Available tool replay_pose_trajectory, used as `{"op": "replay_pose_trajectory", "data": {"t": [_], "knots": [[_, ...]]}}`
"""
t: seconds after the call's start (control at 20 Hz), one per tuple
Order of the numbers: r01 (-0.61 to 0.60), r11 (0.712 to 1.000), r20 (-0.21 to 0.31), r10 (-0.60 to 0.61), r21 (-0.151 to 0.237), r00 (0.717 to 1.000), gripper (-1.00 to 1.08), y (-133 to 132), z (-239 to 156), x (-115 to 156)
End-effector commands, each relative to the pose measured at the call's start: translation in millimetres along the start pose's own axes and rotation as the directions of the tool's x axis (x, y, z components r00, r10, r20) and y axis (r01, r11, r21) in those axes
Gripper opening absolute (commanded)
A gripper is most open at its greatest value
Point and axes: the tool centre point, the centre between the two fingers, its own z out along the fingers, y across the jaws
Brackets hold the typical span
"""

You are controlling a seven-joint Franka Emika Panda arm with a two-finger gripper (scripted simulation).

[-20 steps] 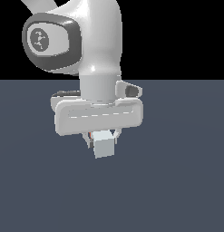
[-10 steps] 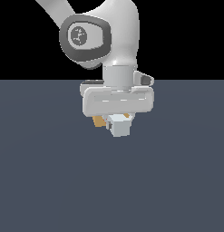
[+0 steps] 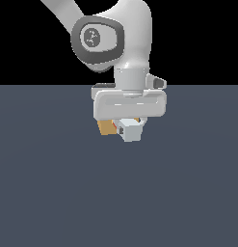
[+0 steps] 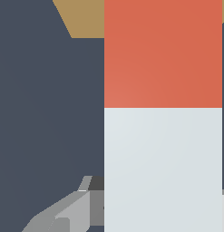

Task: Insert the peg into the horizontal hole in a box.

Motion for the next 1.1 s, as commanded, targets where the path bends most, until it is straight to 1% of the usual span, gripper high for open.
{"op": "replay_pose_trajectory", "data": {"t": [0.0,0.3,0.65,0.85,1.05], "knots": [[0.000,1.000,0.000,0.000,0.000,1.000,-1.00,0.1,-0.1,0.0],[0.000,1.000,0.001,0.000,-0.006,1.000,-1.00,6.3,-4.3,0.2],[0.000,1.000,0.000,0.000,-0.002,1.000,-1.00,5.2,-2.7,2.2],[0.000,1.000,0.000,0.000,-0.003,1.000,-1.00,4.8,-2.9,16.4],[0.000,1.000,0.000,0.000,-0.004,1.000,-1.00,4.5,-3.4,44.1]]}}
